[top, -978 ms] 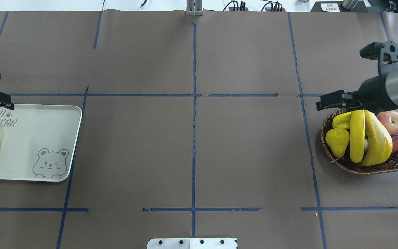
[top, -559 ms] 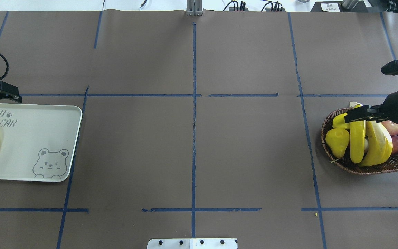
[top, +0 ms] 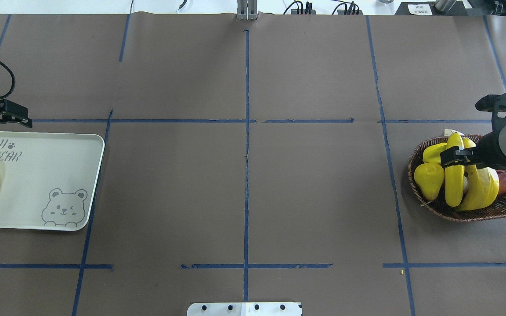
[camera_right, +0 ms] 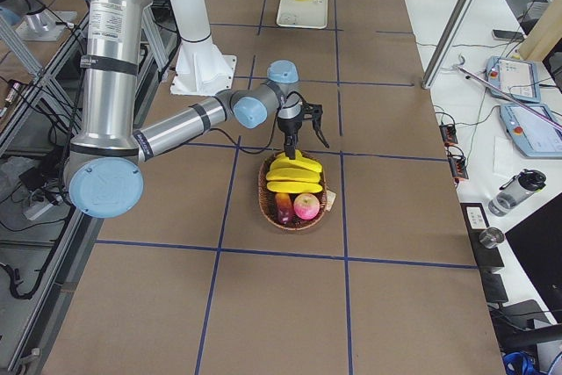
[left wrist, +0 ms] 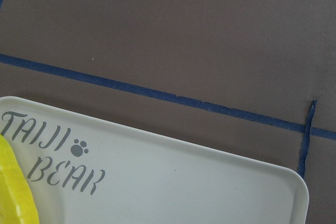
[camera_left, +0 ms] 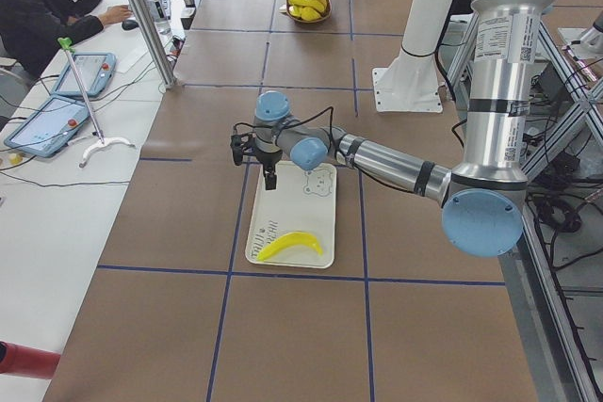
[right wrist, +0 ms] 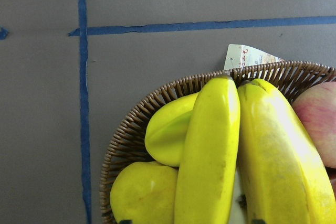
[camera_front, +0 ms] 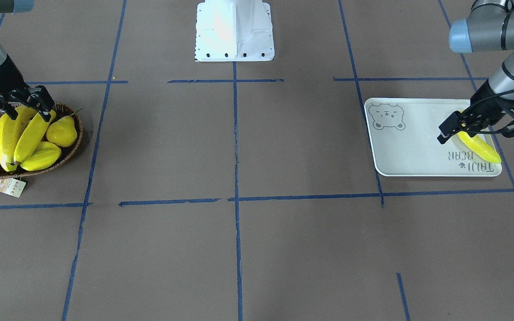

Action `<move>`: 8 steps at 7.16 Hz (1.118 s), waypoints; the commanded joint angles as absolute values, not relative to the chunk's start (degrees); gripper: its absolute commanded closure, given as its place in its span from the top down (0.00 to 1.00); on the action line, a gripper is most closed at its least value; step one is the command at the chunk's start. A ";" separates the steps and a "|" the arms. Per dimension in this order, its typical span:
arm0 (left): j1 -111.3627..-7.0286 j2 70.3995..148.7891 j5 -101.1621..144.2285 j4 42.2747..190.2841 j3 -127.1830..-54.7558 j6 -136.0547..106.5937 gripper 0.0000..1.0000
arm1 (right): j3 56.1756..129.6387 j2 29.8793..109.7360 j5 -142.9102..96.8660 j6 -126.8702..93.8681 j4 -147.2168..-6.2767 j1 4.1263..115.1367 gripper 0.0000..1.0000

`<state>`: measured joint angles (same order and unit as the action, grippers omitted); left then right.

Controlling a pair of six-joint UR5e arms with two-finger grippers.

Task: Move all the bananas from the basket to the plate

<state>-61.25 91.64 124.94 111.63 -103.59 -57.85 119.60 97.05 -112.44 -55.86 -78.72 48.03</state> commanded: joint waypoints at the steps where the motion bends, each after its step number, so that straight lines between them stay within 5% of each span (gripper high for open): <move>1: -61.00 92.02 124.98 111.62 -103.62 -58.53 1.00 | 119.45 96.94 -111.88 -56.25 -80.15 46.50 0.71; 8: -60.29 91.93 124.89 111.62 -104.94 -60.12 1.00 | 117.69 96.42 -111.71 -56.25 -80.60 45.17 0.64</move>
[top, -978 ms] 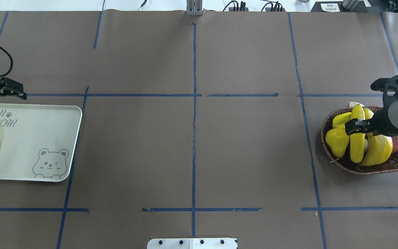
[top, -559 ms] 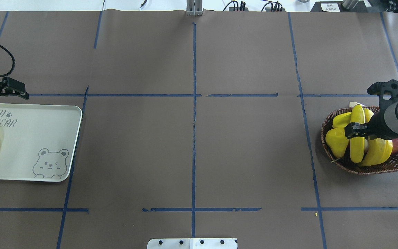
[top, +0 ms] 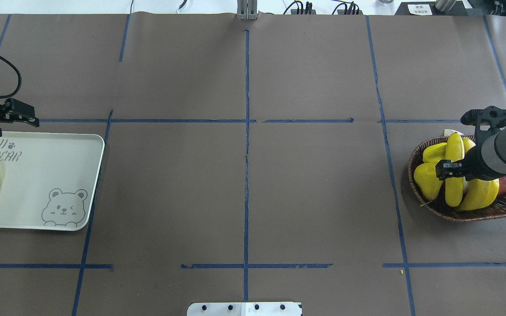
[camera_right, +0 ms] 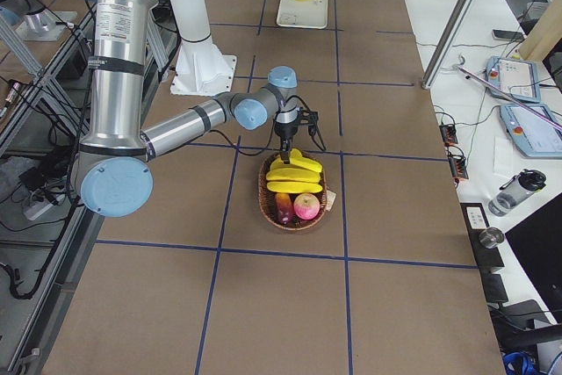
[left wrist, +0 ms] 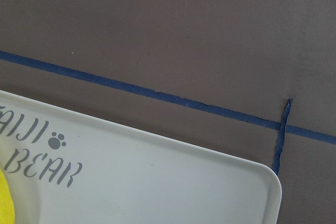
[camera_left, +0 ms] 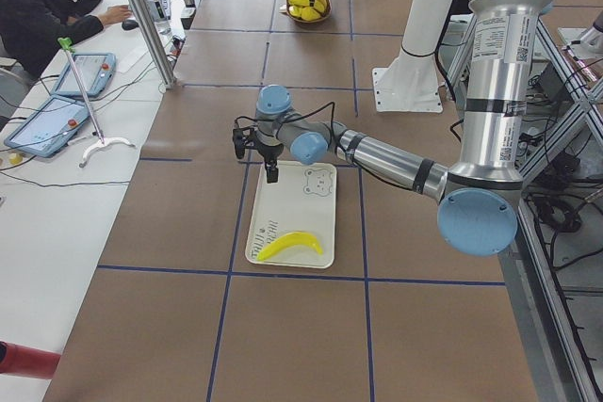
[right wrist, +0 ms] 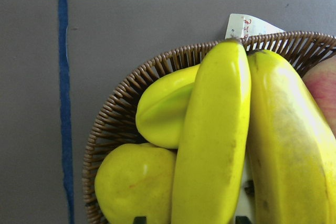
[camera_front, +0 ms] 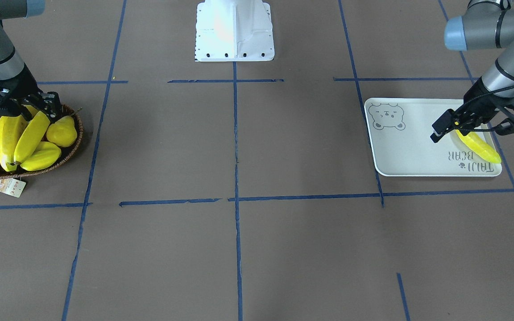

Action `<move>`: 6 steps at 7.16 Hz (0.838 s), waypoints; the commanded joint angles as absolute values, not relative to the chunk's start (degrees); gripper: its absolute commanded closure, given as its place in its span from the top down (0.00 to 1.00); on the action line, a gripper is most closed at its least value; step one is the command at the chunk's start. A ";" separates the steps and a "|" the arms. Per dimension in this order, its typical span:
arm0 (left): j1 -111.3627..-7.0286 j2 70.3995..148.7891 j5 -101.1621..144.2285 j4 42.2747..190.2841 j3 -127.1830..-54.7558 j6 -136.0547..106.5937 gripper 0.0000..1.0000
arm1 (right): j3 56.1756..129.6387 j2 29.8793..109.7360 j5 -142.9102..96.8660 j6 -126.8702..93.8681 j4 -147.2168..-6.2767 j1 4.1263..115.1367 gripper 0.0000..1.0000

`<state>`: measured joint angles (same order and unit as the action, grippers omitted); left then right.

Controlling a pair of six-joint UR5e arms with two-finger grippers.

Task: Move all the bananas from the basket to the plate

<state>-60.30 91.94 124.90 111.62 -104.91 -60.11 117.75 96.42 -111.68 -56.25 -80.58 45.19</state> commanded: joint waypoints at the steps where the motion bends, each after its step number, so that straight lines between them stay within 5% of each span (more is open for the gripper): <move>1: -60.21 91.93 124.98 111.62 -105.03 -60.12 1.00 | 117.60 96.50 -111.71 -56.16 -80.60 45.26 0.64; 6: -60.21 91.76 124.89 111.62 -105.29 -60.12 1.00 | 116.11 95.89 -111.62 -56.25 -80.60 45.09 0.63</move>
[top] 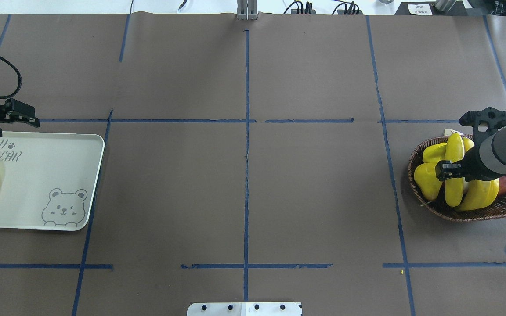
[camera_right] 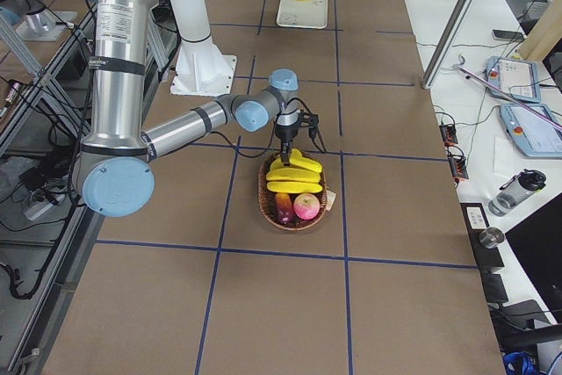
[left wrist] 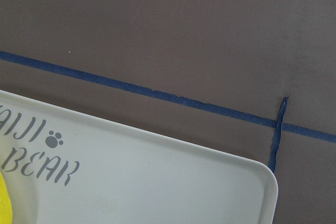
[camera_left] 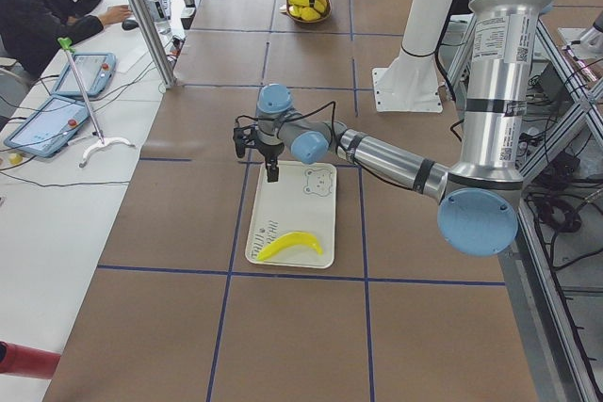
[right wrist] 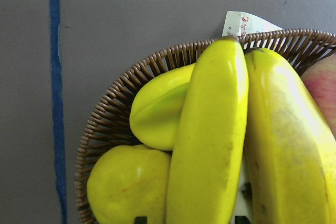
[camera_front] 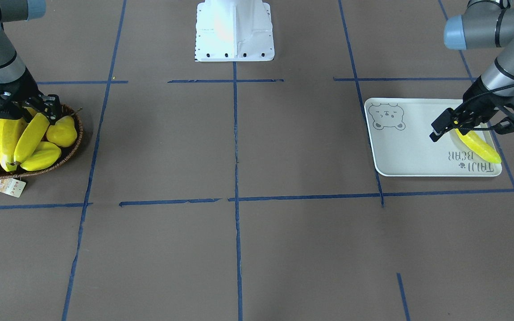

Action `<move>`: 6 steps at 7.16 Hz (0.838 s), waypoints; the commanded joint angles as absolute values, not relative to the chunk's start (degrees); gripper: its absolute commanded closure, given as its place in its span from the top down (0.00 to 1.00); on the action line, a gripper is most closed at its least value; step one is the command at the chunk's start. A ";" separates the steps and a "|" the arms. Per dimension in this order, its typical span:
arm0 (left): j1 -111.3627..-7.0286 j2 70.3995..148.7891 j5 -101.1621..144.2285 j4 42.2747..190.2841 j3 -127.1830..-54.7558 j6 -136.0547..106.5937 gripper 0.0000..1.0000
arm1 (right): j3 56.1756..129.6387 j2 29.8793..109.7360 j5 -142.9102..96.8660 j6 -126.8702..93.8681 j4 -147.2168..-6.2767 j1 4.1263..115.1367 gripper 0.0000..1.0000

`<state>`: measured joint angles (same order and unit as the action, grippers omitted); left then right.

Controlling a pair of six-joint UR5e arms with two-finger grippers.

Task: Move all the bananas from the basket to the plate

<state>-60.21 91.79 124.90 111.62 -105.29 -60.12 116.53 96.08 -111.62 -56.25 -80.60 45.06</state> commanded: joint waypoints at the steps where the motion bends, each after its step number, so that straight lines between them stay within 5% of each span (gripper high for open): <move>1: -60.21 91.76 124.89 111.62 -105.29 -60.12 1.00 | 116.02 95.89 -111.62 -56.25 -80.60 45.00 0.63; 2: -60.21 91.67 124.89 111.62 -105.29 -60.12 1.00 | 116.02 95.89 -111.62 -56.25 -80.60 45.09 0.62; 4: -60.21 91.58 124.80 111.62 -105.47 -60.12 1.00 | 116.10 95.89 -111.80 -56.08 -80.60 45.17 0.24; 6: -60.21 91.58 124.80 111.62 -105.47 -60.12 1.00 | 116.54 95.89 -112.23 -55.90 -80.60 46.40 0.04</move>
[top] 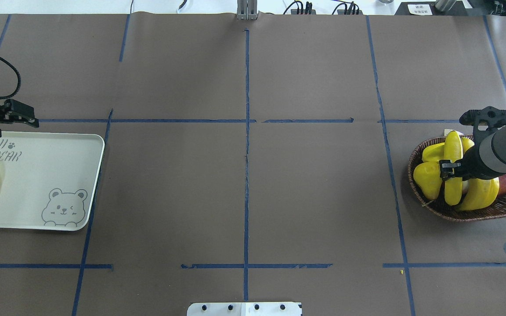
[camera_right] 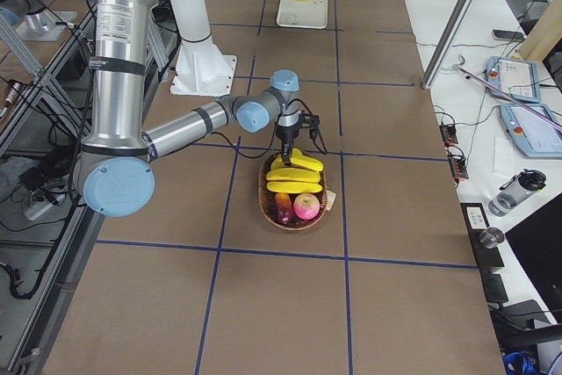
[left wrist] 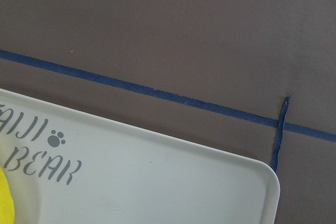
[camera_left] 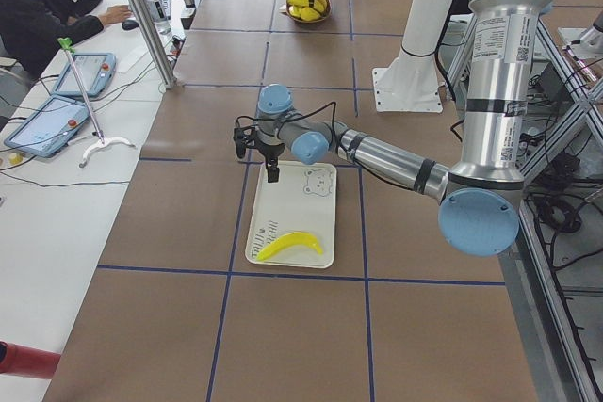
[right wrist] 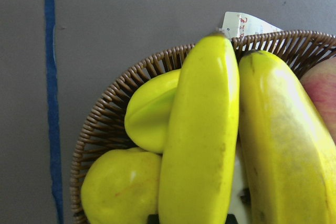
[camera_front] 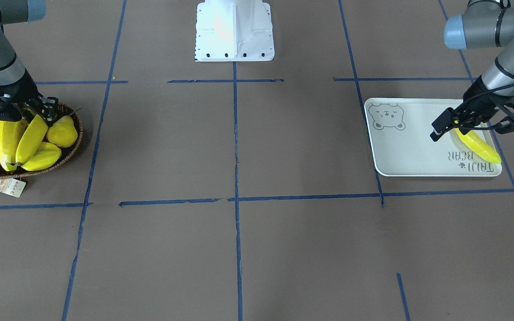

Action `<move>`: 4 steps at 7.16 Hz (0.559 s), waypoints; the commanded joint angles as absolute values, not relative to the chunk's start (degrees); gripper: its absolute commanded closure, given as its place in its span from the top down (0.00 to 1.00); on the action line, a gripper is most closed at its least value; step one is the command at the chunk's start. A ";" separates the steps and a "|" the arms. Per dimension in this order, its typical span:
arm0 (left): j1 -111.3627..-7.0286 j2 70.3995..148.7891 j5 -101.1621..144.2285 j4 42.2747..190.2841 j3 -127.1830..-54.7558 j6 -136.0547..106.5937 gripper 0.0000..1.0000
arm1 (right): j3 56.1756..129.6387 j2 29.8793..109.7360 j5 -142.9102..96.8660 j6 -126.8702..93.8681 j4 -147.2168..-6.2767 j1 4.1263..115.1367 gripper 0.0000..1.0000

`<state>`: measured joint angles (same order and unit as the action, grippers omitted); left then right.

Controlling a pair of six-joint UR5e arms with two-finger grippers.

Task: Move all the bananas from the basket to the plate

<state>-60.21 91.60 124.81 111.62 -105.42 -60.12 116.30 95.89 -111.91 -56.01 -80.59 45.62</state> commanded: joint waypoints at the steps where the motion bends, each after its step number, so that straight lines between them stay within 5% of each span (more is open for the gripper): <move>1: -60.21 91.58 124.80 111.62 -105.38 -60.12 1.00 | 117.94 95.89 -112.85 -55.64 -80.60 48.06 0.03; 4: -60.12 91.84 124.98 111.53 -105.38 -60.12 1.00 | 126.45 95.98 -122.82 -55.11 -82.00 56.65 0.01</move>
